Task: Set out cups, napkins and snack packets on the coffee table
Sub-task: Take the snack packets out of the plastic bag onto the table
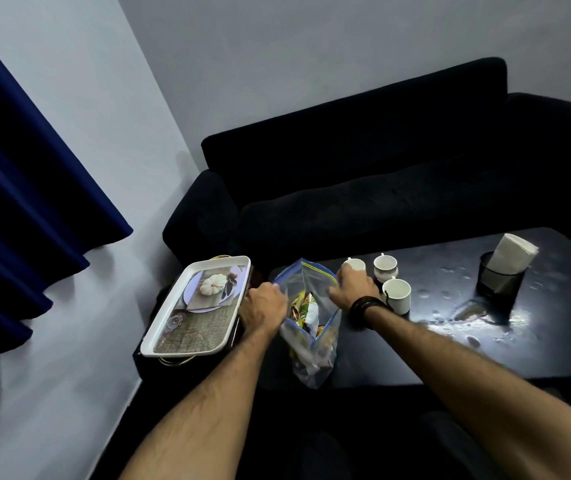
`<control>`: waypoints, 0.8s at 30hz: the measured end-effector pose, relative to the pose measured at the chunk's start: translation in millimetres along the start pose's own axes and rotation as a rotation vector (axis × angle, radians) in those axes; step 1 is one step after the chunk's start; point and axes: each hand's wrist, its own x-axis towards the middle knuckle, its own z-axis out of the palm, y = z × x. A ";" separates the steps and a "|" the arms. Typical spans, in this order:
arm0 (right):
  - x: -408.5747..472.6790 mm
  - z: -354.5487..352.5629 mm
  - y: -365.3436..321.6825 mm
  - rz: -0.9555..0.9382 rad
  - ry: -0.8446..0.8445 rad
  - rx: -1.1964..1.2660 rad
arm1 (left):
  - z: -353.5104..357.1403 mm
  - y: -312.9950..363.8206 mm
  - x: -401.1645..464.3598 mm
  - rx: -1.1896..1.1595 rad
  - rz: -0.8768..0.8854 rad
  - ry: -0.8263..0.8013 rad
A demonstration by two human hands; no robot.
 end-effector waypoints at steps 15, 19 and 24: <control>-24.0 -12.9 27.8 -0.126 -0.075 -0.144 | -12.5 -12.7 -9.5 -0.195 0.014 -0.340; -30.3 -5.0 12.3 -0.501 0.219 -0.268 | -4.3 -10.5 -7.7 -0.389 0.028 -0.395; -24.0 19.5 -5.0 -0.412 -0.131 -0.238 | 11.3 -15.7 -14.0 -0.657 0.057 -0.527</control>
